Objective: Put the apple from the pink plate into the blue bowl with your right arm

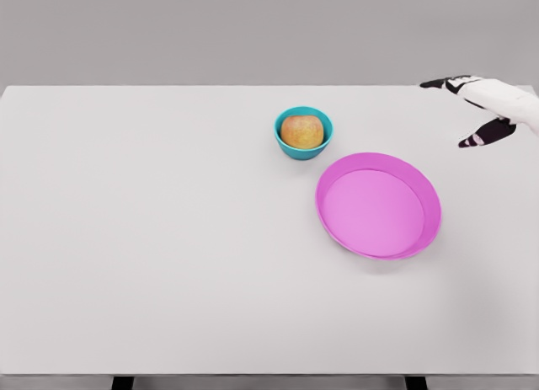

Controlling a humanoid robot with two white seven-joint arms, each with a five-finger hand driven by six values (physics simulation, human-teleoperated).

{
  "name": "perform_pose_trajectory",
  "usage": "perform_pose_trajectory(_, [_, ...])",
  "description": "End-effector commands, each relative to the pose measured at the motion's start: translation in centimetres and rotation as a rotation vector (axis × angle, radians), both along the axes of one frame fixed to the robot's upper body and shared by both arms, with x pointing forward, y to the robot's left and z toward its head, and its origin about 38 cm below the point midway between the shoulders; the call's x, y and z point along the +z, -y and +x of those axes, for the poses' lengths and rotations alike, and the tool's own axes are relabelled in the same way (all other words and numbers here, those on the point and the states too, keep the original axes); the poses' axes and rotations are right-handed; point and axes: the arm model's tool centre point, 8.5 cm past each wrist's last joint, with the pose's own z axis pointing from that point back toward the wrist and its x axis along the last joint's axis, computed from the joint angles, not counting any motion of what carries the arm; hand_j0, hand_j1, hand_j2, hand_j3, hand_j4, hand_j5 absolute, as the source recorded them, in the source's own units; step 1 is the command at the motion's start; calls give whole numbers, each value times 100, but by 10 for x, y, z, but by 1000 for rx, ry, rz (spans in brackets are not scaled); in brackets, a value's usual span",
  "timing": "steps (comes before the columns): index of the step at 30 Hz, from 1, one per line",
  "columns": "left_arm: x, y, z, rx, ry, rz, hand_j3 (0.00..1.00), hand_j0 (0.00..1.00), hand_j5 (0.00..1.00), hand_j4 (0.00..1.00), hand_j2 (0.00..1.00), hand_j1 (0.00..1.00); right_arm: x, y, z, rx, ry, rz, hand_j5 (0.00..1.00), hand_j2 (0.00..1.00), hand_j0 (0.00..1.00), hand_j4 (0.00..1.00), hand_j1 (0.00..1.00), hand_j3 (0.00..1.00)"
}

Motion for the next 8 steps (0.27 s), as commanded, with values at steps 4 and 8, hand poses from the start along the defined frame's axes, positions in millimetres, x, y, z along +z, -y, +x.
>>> perform_pose_trajectory(4, [0,0,0,0,0,0,100,100,100,100,100,100,1,4,-4,-19,19,45,100,100,100,100,100,100])
perform_pose_trajectory(8, [0,0,0,0,0,0,100,100,100,100,100,100,-6,3,-6,-20,4,46,100,100,100,100,100,100])
